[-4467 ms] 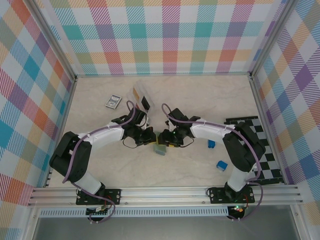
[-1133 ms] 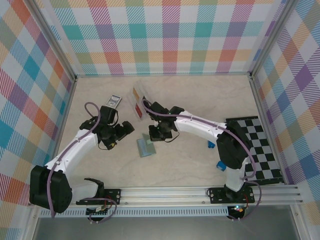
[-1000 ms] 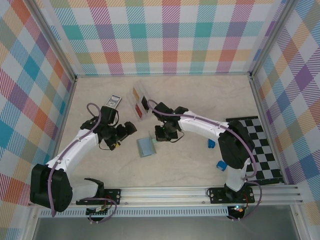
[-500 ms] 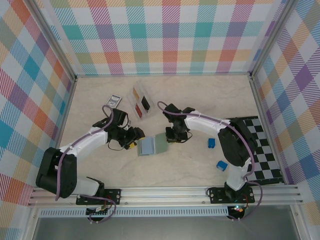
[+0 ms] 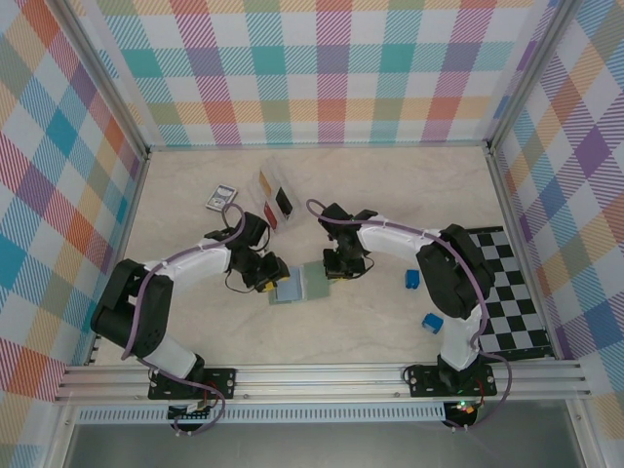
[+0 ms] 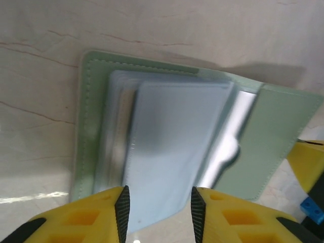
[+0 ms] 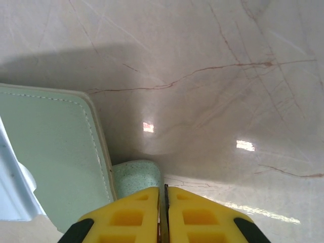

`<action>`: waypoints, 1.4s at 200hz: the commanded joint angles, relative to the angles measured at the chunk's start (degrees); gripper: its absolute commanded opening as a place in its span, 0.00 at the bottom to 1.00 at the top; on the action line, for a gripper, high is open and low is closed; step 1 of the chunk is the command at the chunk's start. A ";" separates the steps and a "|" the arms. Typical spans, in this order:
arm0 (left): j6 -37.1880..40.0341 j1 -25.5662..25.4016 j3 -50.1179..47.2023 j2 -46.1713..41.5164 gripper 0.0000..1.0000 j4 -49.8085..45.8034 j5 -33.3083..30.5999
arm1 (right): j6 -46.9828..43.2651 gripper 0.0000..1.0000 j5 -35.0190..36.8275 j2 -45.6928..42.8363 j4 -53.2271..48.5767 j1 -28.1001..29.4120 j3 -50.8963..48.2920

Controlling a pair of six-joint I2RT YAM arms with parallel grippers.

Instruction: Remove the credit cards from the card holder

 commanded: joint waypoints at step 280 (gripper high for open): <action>2.78 -0.25 1.66 -2.02 0.37 8.08 16.57 | -0.05 0.10 -3.83 2.41 2.39 -0.36 -0.30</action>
